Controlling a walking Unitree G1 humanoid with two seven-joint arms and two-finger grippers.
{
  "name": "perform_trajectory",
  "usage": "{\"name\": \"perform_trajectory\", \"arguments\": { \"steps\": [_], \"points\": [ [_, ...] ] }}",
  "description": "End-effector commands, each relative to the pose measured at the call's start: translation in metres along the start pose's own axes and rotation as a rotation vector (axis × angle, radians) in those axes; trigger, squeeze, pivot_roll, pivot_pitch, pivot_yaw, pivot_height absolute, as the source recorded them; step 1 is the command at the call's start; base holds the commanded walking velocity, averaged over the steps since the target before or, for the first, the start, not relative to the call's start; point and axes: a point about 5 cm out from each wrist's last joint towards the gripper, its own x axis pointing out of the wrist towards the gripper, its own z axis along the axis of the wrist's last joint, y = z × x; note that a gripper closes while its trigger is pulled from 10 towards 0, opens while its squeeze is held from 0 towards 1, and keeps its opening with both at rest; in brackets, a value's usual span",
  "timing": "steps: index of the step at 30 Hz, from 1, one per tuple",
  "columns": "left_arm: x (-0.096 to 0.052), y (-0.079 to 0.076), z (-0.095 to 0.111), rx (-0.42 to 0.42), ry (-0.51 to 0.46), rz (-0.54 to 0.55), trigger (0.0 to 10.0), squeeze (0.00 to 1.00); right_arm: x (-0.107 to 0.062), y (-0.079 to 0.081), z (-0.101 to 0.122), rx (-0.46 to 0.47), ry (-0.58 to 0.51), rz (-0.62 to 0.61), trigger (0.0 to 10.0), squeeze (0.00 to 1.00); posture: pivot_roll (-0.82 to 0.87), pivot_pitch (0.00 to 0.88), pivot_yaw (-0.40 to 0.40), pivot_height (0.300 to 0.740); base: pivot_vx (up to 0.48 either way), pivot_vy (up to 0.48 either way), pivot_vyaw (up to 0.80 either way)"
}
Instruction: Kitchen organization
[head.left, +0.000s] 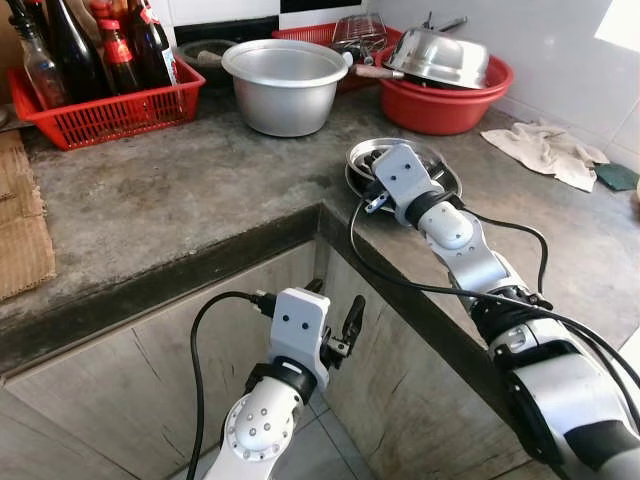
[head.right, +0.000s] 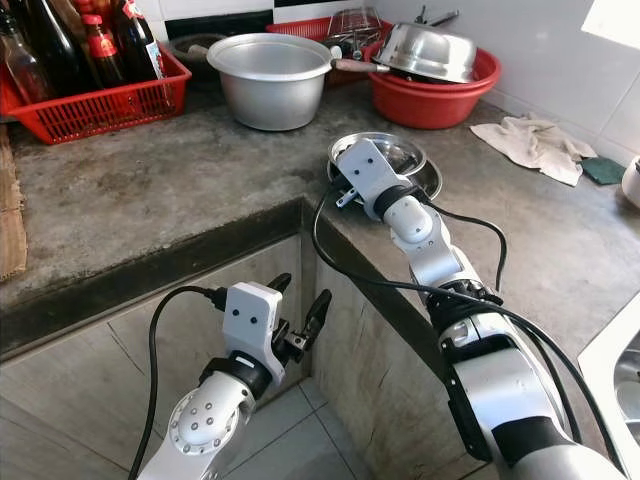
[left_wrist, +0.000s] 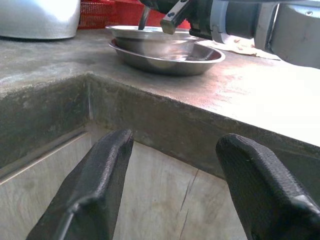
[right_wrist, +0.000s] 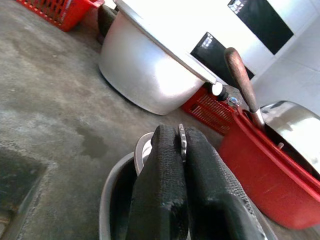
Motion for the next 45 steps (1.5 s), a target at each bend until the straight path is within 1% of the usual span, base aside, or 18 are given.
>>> {"name": "perform_trajectory", "arguments": {
  "steps": [1, 6, 7, 9, 14, 16, 18, 19, 20, 21, 25, 30, 34, 37, 42, 43, 44, 45],
  "points": [
    [0.004, -0.005, 0.006, -0.026, -0.031, -0.007, 10.0, 0.00, -0.003, -0.008, -0.004, 0.052, 0.014, -0.075, 0.0, 0.00, 0.07, 0.127, -0.104, 0.740, 0.000, 0.000, 0.00],
    [0.005, -0.002, 0.005, -0.024, -0.033, 0.003, 10.0, 0.00, -0.009, -0.022, 0.007, 0.206, -0.077, -0.227, 0.0, 0.00, 0.07, 0.120, -0.099, 0.740, 0.000, 0.000, 0.00],
    [0.005, -0.002, 0.005, -0.024, -0.033, 0.003, 10.0, 0.00, -0.009, -0.022, 0.007, 0.206, -0.077, -0.227, 0.0, 0.00, 0.07, 0.120, -0.099, 0.740, 0.000, 0.000, 0.00],
    [0.006, 0.000, 0.005, -0.021, -0.033, 0.008, 10.0, 0.00, -0.018, -0.026, 0.015, 0.292, -0.145, -0.294, 0.0, 0.00, 0.06, 0.113, -0.089, 0.740, 0.000, 0.000, 0.00],
    [0.008, 0.003, 0.005, -0.013, -0.037, 0.009, 10.0, 0.00, -0.030, -0.025, 0.026, 0.342, -0.200, -0.342, 0.0, 0.00, 0.06, 0.099, -0.078, 0.740, 0.000, 0.000, 0.00],
    [0.008, 0.003, 0.005, -0.013, -0.037, 0.009, 10.0, 0.00, -0.030, -0.025, 0.026, 0.342, -0.200, -0.342, 0.0, 0.00, 0.06, 0.099, -0.078, 0.740, 0.000, 0.000, 0.00],
    [0.010, 0.005, 0.005, -0.005, -0.044, 0.010, 10.0, 0.00, -0.043, -0.023, 0.036, 0.375, -0.241, -0.366, 0.0, 0.00, 0.06, 0.081, -0.067, 0.740, 0.000, 0.000, 0.00],
    [0.010, 0.005, 0.005, -0.005, -0.044, 0.010, 10.0, 0.00, -0.043, -0.023, 0.036, 0.375, -0.241, -0.366, 0.0, 0.00, 0.06, 0.081, -0.067, 0.740, 0.000, 0.000, 0.00],
    [0.012, 0.007, 0.004, 0.006, -0.046, 0.015, 10.0, 0.00, -0.056, -0.018, 0.043, 0.389, -0.264, -0.378, 0.0, 0.00, 0.06, 0.062, -0.058, 0.740, 0.000, 0.000, 0.00],
    [0.012, 0.007, 0.004, 0.006, -0.046, 0.015, 10.0, 0.00, -0.056, -0.018, 0.043, 0.389, -0.264, -0.378, 0.0, 0.00, 0.06, 0.062, -0.058, 0.740, 0.000, 0.000, 0.00],
    [0.014, 0.012, 0.004, 0.015, -0.051, 0.025, 10.0, 0.00, -0.073, -0.015, 0.047, 0.422, -0.267, -0.404, 0.0, 0.00, 0.05, 0.045, -0.055, 0.740, 0.000, 0.000, 0.00],
    [0.015, 0.018, 0.003, 0.031, -0.058, 0.043, 10.0, 0.00, -0.093, -0.007, 0.045, 0.499, -0.247, -0.439, 0.0, 0.00, 0.05, 0.012, -0.045, 0.740, 0.000, 0.000, 0.00],
    [0.016, 0.019, 0.004, 0.035, -0.063, 0.044, 10.0, 0.00, -0.098, -0.005, 0.045, 0.508, -0.231, -0.452, 0.0, 0.00, 0.05, 0.007, -0.041, 0.740, 0.000, 0.000, 0.00],
    [0.018, 0.019, 0.005, 0.035, -0.077, 0.037, 10.0, 0.00, -0.107, 0.003, 0.040, 0.513, -0.184, -0.465, 0.0, 0.00, 0.04, 0.000, -0.034, 0.740, 0.000, 0.000, 0.00],
    [0.020, 0.019, 0.004, 0.045, -0.082, 0.033, 10.0, 0.00, -0.113, 0.004, 0.039, 0.514, -0.163, -0.475, 0.0, 0.00, 0.04, 0.000, -0.027, 0.740, 0.000, 0.000, 0.00],
    [0.020, 0.019, 0.004, 0.046, -0.081, 0.031, 10.0, 0.00, -0.113, 0.003, 0.040, 0.516, -0.161, -0.478, 2.9, 0.00, 0.04, 0.000, -0.027, 0.740, 0.000, 0.000, 0.00],
    [0.020, 0.019, 0.004, 0.046, -0.081, 0.029, 10.0, 0.00, -0.114, 0.003, 0.040, 0.518, -0.158, -0.479, 2.9, 0.00, 0.04, 0.000, -0.028, 0.740, 0.000, 0.000, 0.00],
    [0.021, 0.019, 0.004, 0.046, -0.082, 0.028, 10.0, 0.00, -0.113, 0.002, 0.040, 0.516, -0.159, -0.481, 10.0, 0.00, 0.03, 0.000, -0.028, 0.740, 0.000, 0.000, 0.00]
  ]
}}
